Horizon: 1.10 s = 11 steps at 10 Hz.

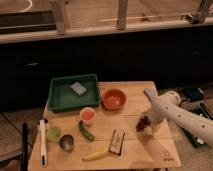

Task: Place grapes in red bowl

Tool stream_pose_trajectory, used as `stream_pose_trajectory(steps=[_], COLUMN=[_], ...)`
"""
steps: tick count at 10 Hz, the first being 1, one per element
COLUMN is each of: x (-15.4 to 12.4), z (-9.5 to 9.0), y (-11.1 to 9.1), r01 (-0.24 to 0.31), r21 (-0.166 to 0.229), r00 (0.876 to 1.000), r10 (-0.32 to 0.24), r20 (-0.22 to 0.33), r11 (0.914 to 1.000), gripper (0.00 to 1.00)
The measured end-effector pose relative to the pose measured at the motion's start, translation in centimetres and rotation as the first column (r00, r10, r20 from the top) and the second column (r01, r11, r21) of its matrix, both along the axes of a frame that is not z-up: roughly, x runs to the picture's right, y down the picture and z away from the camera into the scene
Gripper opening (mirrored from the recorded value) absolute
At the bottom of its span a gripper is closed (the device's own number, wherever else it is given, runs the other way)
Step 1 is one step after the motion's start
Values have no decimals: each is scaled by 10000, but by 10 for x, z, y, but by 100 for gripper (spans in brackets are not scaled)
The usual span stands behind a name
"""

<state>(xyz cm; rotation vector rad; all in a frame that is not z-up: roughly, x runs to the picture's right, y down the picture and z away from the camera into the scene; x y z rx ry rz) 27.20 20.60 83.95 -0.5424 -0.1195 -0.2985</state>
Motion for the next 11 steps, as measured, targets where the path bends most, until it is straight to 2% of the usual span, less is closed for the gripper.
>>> stream_pose_trajectory(steps=[3,5,7,8,9,10,11], x=[-3,-4,-7,-9,-11,-11,-9], z=[-1,-2,-2,-1,-1,-3,-10], y=[0,2,3,4,4,3,-4], r01=[-18,-8,-6,-28,28,23,47], r21=[-39,-114,-182,-192,-186,-154,-43], r00=[9999,9999,9998,9998,9999,9999,10000], r10=[18,10,9,31,-25,-22,-46], r20=[103,146,192,180,145,121,77], r11=[10000,9999,9998,9998,9998,9999,10000], gripper=[63,54,49,42,30,23,13])
